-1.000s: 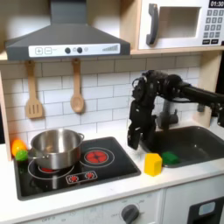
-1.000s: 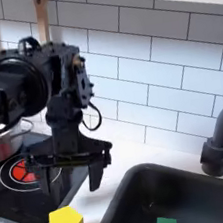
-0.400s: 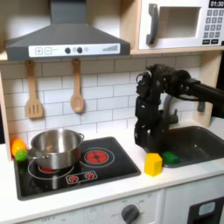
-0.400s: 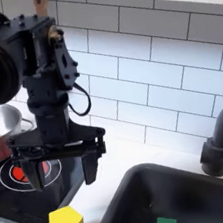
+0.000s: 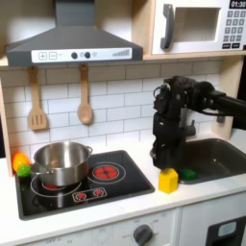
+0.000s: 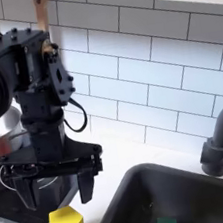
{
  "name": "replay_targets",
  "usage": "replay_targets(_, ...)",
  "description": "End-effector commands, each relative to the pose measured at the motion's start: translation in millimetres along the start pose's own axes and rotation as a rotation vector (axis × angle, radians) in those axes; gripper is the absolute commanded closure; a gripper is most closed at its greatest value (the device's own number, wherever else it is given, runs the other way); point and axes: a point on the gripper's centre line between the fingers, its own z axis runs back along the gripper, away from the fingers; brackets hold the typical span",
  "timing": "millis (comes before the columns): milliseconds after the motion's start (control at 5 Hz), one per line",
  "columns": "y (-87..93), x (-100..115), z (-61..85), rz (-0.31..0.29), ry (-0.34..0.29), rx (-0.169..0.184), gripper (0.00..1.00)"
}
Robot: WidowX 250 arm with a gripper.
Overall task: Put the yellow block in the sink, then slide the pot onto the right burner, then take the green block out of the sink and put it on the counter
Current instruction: 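Put the yellow block in the sink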
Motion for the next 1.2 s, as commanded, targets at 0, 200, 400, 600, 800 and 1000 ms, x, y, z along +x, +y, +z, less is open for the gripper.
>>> replay_targets(0, 3.1, -5, -5.9, 0.001, 0.005, 0.013, 0.0)
replay_targets(200, 4.3, -5, -9.6, 0.003, 0.003, 0.021, 0.0)
replay_targets(400, 5.3, -5, -12.1, 0.007, 0.004, 0.028, 0.0)
replay_targets(600, 8.1, -6, -17.1, 0.012, 0.013, 0.039, 0.0)
replay_targets(800, 7.8, -8, -19.4, 0.013, 0.011, 0.041, 0.0)
replay_targets(1000, 8.6, -10, -22.0, 0.016, 0.013, 0.046, 0.0)
